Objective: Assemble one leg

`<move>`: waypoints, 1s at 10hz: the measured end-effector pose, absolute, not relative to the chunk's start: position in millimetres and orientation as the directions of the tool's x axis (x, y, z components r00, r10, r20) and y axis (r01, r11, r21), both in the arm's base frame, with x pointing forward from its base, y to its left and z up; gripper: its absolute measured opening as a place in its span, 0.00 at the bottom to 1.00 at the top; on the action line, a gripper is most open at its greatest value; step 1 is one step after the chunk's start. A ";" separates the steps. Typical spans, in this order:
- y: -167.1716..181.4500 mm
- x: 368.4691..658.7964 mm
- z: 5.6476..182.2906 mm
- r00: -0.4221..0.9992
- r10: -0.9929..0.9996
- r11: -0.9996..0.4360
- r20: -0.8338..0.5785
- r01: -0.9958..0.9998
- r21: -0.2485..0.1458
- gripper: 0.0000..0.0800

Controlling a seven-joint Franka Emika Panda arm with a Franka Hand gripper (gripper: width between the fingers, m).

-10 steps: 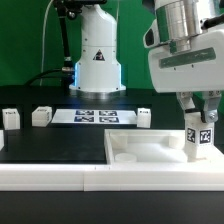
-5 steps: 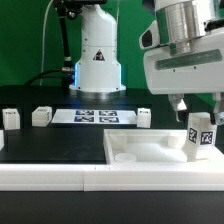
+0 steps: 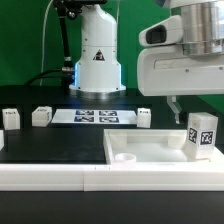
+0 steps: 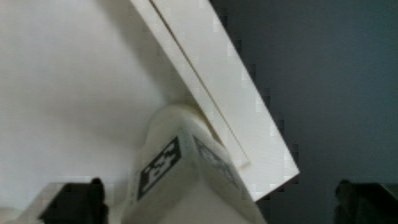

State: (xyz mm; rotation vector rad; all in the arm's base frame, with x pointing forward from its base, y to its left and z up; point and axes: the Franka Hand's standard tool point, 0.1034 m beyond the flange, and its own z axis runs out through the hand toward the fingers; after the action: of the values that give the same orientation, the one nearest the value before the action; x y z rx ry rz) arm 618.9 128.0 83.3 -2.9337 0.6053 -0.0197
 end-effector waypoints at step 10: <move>125.5 617.1 79.6 0.984 0.172 -0.982 0.053 0.175 -0.065 0.68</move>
Offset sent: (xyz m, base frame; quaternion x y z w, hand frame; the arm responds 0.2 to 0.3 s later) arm 0.0004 -0.0091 -0.0044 -0.0700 0.0114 -0.1967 0.9779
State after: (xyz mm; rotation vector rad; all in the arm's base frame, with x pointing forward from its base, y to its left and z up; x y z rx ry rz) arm 617.1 125.5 79.6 -3.0593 -0.2681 -0.0721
